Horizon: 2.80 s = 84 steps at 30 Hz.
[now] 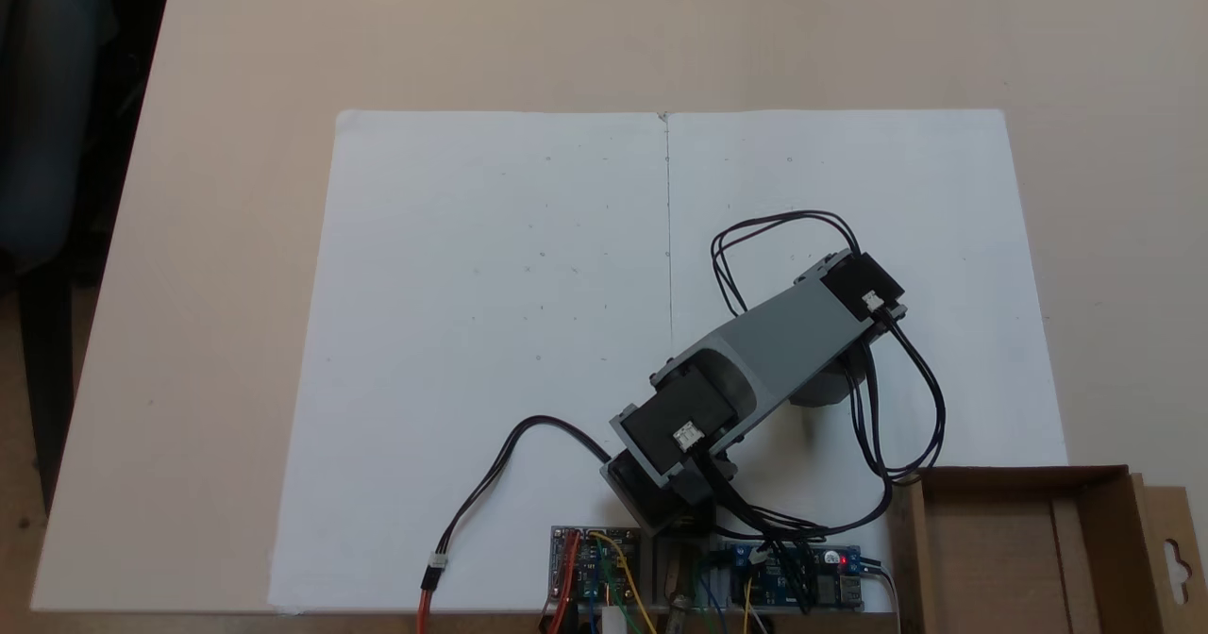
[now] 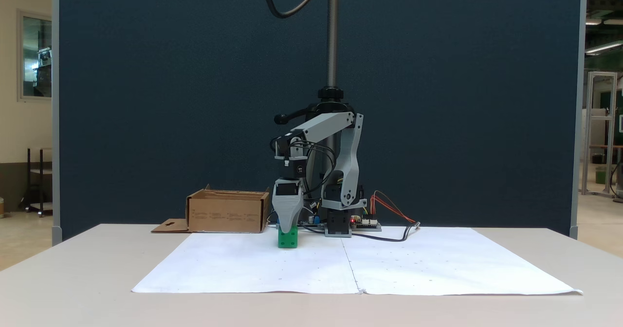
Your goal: Grasp a green dice and put it in the bin.
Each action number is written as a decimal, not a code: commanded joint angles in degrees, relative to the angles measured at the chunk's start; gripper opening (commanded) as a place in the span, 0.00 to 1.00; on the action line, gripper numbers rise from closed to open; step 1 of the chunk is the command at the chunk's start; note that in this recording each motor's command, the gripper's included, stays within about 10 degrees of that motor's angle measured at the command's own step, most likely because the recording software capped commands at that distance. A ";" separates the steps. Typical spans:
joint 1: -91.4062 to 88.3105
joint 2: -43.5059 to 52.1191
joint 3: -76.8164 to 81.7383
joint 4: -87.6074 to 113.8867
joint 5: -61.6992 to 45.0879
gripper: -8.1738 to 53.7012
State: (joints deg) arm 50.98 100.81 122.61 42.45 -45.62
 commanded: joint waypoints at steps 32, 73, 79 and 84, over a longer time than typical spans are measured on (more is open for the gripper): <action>0.44 2.11 5.10 -13.54 0.70 0.83; 0.53 -3.08 7.12 -16.87 0.44 0.69; 0.53 -3.08 8.17 -16.79 -1.05 0.61; 0.44 -3.08 8.79 -16.79 -1.76 0.57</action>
State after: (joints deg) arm 50.98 96.94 131.04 26.19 -45.79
